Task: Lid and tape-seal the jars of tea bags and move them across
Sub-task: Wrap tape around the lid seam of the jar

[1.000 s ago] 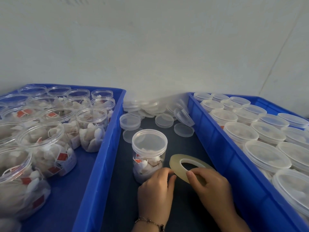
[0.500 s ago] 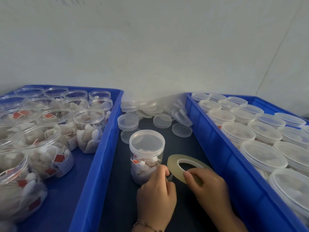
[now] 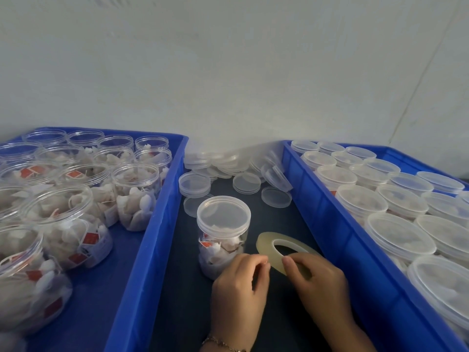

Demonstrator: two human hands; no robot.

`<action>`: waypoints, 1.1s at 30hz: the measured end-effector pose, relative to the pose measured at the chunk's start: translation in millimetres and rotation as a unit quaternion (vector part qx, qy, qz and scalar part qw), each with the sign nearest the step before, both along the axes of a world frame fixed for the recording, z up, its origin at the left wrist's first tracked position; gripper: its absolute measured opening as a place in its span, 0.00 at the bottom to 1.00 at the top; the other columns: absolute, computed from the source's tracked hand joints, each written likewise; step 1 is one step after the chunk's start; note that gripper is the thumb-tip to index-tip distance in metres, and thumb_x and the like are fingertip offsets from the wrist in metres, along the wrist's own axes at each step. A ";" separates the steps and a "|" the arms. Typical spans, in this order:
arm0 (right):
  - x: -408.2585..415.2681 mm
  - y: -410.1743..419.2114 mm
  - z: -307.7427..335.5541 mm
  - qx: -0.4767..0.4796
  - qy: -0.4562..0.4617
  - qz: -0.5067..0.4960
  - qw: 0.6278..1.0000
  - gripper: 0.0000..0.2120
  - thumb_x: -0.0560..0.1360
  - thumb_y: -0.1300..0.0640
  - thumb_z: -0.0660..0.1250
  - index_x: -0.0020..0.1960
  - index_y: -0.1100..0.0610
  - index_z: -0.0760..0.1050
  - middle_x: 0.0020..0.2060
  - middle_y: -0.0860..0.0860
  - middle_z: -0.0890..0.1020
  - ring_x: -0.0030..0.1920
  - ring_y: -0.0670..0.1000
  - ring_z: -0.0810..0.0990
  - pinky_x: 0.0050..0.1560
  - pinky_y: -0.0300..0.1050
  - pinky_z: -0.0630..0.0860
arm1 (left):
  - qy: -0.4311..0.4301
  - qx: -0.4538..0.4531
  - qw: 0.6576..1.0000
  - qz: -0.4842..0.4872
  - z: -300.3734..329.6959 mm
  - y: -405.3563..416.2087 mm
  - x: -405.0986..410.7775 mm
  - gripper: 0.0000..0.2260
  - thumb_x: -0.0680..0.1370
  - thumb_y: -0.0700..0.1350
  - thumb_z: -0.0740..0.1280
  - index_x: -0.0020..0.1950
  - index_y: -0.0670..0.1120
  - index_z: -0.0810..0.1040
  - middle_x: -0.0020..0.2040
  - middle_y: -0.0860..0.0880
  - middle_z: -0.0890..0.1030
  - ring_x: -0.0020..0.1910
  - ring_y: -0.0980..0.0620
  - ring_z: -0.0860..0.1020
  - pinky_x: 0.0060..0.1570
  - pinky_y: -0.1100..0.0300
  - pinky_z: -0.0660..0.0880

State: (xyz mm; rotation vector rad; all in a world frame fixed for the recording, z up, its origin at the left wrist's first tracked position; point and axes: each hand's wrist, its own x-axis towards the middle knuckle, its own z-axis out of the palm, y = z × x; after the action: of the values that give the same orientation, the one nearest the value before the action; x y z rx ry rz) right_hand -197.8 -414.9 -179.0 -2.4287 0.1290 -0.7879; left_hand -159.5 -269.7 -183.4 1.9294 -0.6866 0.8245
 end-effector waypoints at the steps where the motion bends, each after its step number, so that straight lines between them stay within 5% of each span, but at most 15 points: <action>1: 0.0 0.3 0.1 0.001 -0.004 -0.003 1.000 0.03 0.71 0.42 0.60 0.40 0.36 0.72 0.33 0.33 0.76 0.45 0.33 0.76 0.40 0.30 0.68 | -0.012 -0.004 1.000 0.011 0.5 1.0 0.7 0.06 0.68 0.38 0.76 0.42 0.44 0.83 0.37 0.53 0.82 0.34 0.59 0.79 0.31 0.64 0.77; 8: -1.4 0.7 1.0 0.026 -0.028 -0.023 0.999 0.05 0.71 0.44 0.62 0.38 0.34 0.70 0.32 0.33 0.75 0.41 0.34 0.78 0.39 0.32 0.68 | 0.039 -0.046 0.998 -0.010 6.6 4.2 -1.8 0.03 0.69 0.43 0.73 0.41 0.48 0.84 0.37 0.57 0.82 0.33 0.63 0.79 0.30 0.67 0.76; 12: -0.7 0.4 1.5 0.021 -0.024 -0.022 0.999 0.03 0.71 0.45 0.62 0.40 0.37 0.74 0.33 0.33 0.76 0.41 0.35 0.78 0.39 0.32 0.68 | 0.257 -0.124 0.957 -0.057 10.2 2.9 -5.4 0.09 0.70 0.42 0.74 0.37 0.56 0.81 0.33 0.61 0.81 0.35 0.62 0.80 0.33 0.71 0.75; 16: -1.5 -1.1 0.7 -0.012 -0.015 -0.029 0.999 0.07 0.71 0.44 0.63 0.40 0.43 0.79 0.32 0.33 0.75 0.41 0.36 0.78 0.37 0.31 0.69 | 0.393 -0.055 0.915 -0.073 7.1 1.5 -3.3 0.06 0.72 0.46 0.72 0.37 0.54 0.77 0.32 0.56 0.80 0.32 0.58 0.80 0.35 0.65 0.77; 26: 4.2 -3.5 0.9 0.017 -0.005 -0.037 0.999 0.06 0.71 0.44 0.62 0.41 0.42 0.77 0.33 0.36 0.77 0.38 0.38 0.77 0.39 0.36 0.73 | 0.351 -0.036 0.930 -0.104 9.0 3.6 -10.9 0.14 0.74 0.48 0.69 0.29 0.54 0.72 0.26 0.53 0.77 0.27 0.57 0.78 0.30 0.65 0.73; 33: 1.8 -3.5 -0.5 0.025 0.003 -0.034 0.999 0.07 0.71 0.44 0.63 0.40 0.43 0.78 0.33 0.37 0.78 0.38 0.38 0.78 0.39 0.36 0.73 | 0.334 0.053 0.941 -0.022 3.6 2.2 -8.7 0.18 0.70 0.64 0.68 0.51 0.62 0.62 0.41 0.61 0.77 0.41 0.62 0.77 0.41 0.67 0.74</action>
State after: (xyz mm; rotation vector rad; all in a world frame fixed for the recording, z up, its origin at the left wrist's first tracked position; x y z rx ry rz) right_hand -196.1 -418.4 -179.4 -2.3910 0.2329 -0.7974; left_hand -168.2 -267.5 -179.8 2.1052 -0.3552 0.0705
